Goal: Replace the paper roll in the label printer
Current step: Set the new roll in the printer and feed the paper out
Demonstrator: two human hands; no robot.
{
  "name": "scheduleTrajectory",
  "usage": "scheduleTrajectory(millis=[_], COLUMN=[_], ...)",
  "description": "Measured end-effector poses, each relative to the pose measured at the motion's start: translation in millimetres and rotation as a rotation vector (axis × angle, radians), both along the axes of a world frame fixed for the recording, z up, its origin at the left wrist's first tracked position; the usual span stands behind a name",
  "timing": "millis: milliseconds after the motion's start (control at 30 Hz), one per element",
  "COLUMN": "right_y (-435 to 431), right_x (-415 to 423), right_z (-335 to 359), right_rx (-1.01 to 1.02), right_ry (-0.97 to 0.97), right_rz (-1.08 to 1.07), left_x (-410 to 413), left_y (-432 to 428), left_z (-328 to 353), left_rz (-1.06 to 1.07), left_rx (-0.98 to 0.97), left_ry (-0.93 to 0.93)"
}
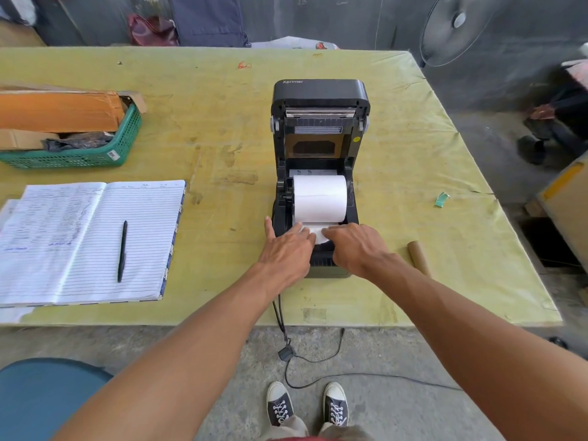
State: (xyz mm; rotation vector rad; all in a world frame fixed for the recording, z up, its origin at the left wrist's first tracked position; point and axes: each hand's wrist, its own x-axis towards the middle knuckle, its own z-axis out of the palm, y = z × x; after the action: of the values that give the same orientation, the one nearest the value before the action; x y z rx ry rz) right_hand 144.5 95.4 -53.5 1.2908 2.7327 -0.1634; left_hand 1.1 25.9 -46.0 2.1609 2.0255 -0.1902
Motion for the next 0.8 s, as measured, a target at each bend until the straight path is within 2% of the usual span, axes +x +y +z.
scheduleTrajectory(millis=[133,267,500,700,800], right_y=[-4.3,-7.7,-6.7,4.9,3.7], right_x=[8.6,5.5,2.2,5.3,0.8], right_z=[-1.7,2.1,9.6,7.4,4.2], right_rx=[0.014,0.011,-0.004,-0.026,-0.021], right_ry=[0.066,-0.005,-0.055,0.069,0.016], right_rz=[-0.029,-0.009,-0.012,-0.097,-0.066], left_x=[-5.4,-9.9,2.3,0.9,0.8], left_y=[4.8,9.2,11.5,6.4,0.6], left_z=[0.8,3.2,3.7,0.8,-3.7], left_rz=[-0.014,-0.056,-0.002,-0.012,-0.054], left_rx=[-0.003,0.011,0.028,0.039,0.051], left_ry=[0.046,0.063,-0.03,-0.024,-0.001])
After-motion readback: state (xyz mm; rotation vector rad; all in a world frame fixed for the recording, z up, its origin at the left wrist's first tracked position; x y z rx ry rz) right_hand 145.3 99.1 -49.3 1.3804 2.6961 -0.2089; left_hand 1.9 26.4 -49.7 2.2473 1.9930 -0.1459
